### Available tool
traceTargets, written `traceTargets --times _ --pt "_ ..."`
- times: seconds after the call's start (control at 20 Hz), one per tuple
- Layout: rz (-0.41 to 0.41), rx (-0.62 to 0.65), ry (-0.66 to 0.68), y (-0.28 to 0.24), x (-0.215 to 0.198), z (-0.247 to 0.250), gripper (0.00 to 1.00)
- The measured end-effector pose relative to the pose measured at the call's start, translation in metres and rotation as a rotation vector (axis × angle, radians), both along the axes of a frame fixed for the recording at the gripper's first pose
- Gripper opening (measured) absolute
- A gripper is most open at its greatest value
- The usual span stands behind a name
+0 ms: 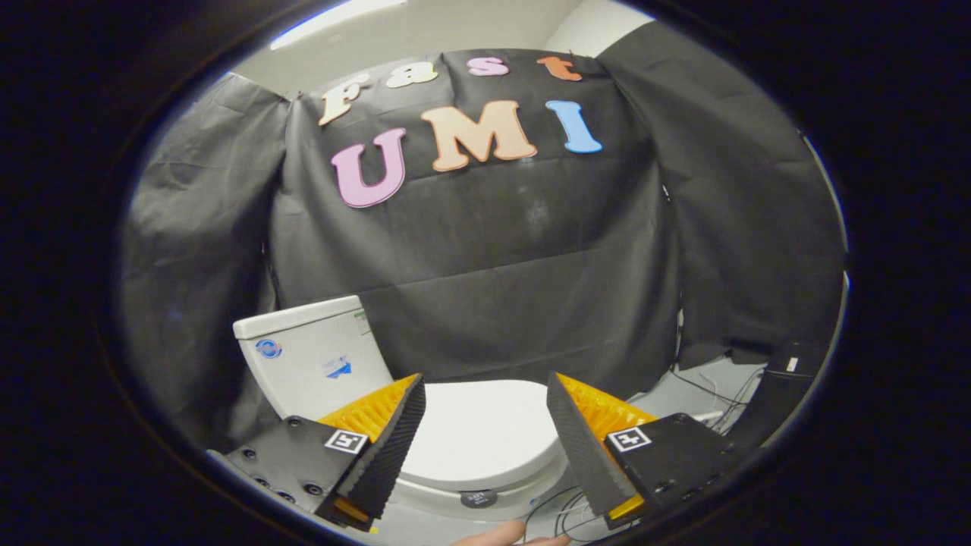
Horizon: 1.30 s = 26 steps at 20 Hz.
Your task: Open the toilet lid.
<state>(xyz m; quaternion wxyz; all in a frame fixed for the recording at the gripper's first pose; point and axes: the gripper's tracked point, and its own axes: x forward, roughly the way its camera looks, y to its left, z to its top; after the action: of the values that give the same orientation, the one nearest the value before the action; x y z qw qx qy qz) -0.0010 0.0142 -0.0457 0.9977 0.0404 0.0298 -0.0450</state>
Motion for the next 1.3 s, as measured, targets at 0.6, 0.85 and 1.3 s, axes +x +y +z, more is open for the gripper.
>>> traceTargets --times 0.6,0.85,1.3 --pt "-0.195 0.731 -0.117 -0.052 0.001 -0.084 0.97" --pt "-0.245 0.951 -0.097 -0.055 0.007 -0.125 0.96" --pt "-0.24 1.372 0.118 -0.004 0.003 -0.224 0.95"
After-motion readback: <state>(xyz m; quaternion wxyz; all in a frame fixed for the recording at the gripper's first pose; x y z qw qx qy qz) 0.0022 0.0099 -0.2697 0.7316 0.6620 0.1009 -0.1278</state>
